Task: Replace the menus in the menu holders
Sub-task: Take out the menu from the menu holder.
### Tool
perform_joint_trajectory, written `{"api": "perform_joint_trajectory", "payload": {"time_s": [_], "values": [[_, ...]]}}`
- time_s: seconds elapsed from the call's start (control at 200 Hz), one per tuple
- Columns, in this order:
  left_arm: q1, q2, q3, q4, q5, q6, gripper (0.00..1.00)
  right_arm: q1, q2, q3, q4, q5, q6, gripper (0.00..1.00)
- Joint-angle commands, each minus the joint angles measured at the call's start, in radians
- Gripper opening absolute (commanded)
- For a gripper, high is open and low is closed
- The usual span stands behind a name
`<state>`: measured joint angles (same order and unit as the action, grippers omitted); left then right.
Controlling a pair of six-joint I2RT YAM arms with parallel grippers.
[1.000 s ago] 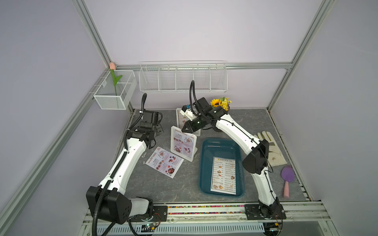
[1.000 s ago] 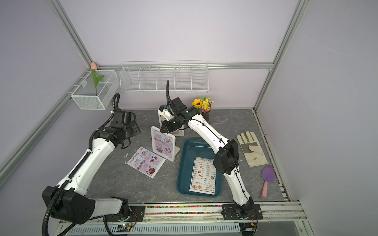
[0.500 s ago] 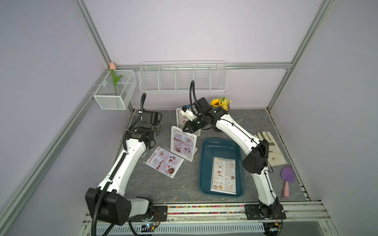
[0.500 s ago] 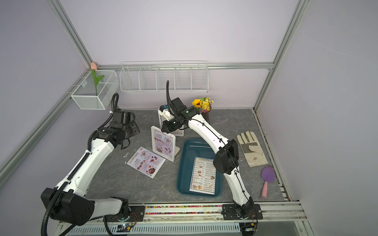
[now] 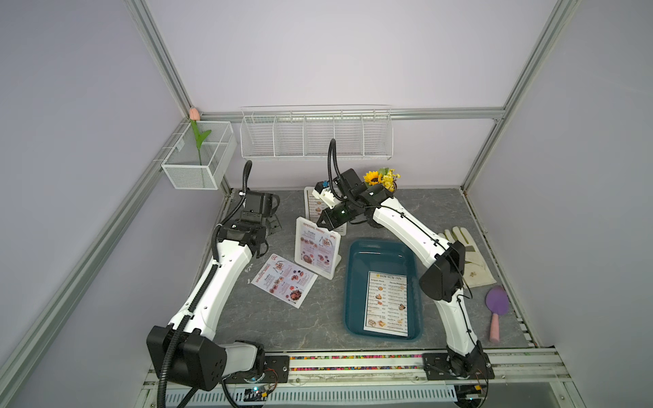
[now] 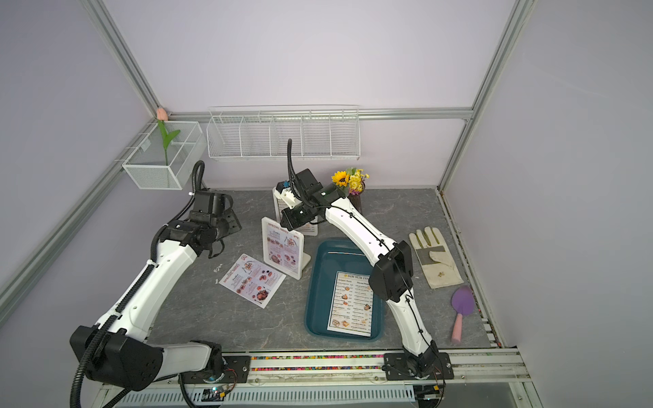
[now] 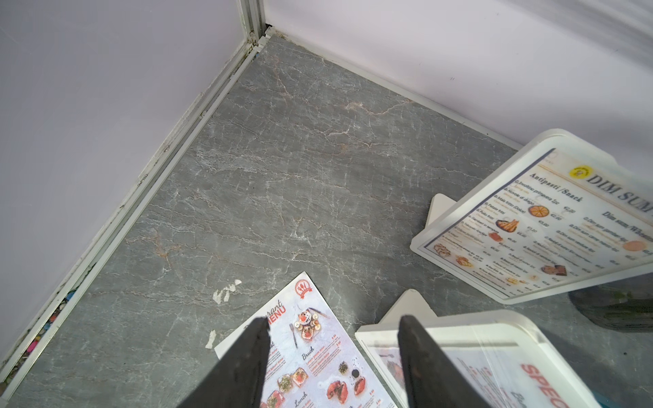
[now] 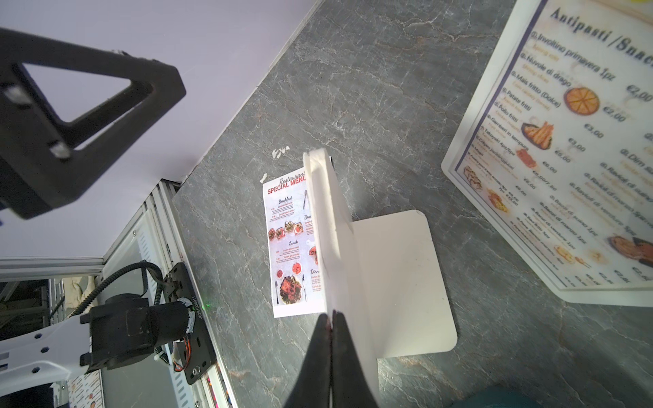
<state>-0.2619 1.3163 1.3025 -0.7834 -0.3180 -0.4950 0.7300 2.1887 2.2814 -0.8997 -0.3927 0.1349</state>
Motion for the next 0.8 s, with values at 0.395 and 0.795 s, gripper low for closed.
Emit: {"api": "perform_joint_trajectory", "payload": {"time_s": [0.395, 0.795], "values": [[0.006, -0.03, 0.005, -0.002, -0.021, 0.003, 0.6, -0.018, -0.121, -0.043, 0.104, -0.004, 0.026, 0.07], [0.006, -0.029, 0.009, -0.002, -0.015, 0.001, 0.6, -0.035, -0.097, -0.042, 0.065, -0.041, -0.004, 0.41]]}}
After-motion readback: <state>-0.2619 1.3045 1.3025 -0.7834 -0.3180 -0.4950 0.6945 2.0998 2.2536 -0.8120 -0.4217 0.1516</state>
